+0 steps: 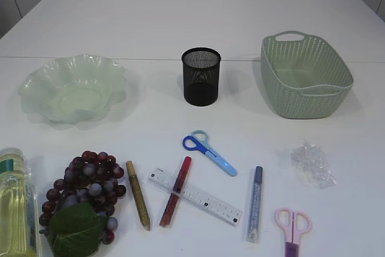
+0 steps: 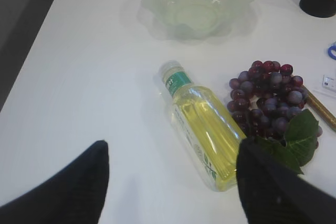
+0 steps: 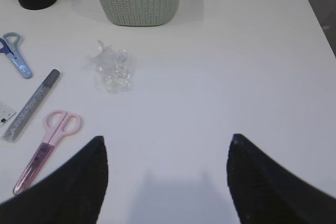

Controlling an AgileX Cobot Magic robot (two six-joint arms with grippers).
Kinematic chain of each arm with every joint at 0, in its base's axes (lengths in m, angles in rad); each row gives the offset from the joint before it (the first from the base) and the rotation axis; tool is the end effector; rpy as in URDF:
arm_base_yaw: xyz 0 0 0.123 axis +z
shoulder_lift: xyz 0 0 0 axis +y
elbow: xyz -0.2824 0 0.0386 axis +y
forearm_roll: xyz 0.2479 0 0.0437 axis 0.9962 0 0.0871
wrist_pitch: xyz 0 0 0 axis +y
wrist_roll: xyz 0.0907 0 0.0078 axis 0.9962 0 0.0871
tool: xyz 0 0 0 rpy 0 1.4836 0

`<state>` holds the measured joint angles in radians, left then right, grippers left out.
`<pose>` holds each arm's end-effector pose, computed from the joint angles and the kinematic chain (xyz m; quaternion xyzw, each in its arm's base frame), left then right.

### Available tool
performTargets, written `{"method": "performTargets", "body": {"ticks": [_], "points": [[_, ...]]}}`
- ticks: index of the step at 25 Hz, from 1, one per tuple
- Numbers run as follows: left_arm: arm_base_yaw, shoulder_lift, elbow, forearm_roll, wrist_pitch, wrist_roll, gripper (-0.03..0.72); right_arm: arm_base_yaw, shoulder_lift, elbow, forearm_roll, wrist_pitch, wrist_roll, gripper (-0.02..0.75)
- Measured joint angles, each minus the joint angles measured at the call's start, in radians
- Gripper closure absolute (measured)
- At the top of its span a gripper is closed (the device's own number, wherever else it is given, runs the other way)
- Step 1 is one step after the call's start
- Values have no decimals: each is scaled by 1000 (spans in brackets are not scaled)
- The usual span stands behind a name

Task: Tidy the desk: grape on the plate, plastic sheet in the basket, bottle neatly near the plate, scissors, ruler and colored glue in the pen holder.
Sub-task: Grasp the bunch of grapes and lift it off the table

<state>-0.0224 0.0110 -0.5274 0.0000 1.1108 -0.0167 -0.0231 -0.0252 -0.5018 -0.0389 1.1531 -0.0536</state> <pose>-0.0084 0.0002 0.2808 0.0025 0.8619 -0.0099 0.5070 -0.0130 -0.0029 0.2701 -0.0114 0.8696 -0.0383 0.4922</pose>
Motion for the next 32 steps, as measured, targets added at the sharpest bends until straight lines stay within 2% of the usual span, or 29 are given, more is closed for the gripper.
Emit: {"method": "performTargets", "body": {"ticks": [25,32], "points": [[0,0,0,0,0,0,133,0,0,0,28,0,19,190],[0,95,-2,-5,-12,0,190,0,37,-9,39,-24,28,190]]}}
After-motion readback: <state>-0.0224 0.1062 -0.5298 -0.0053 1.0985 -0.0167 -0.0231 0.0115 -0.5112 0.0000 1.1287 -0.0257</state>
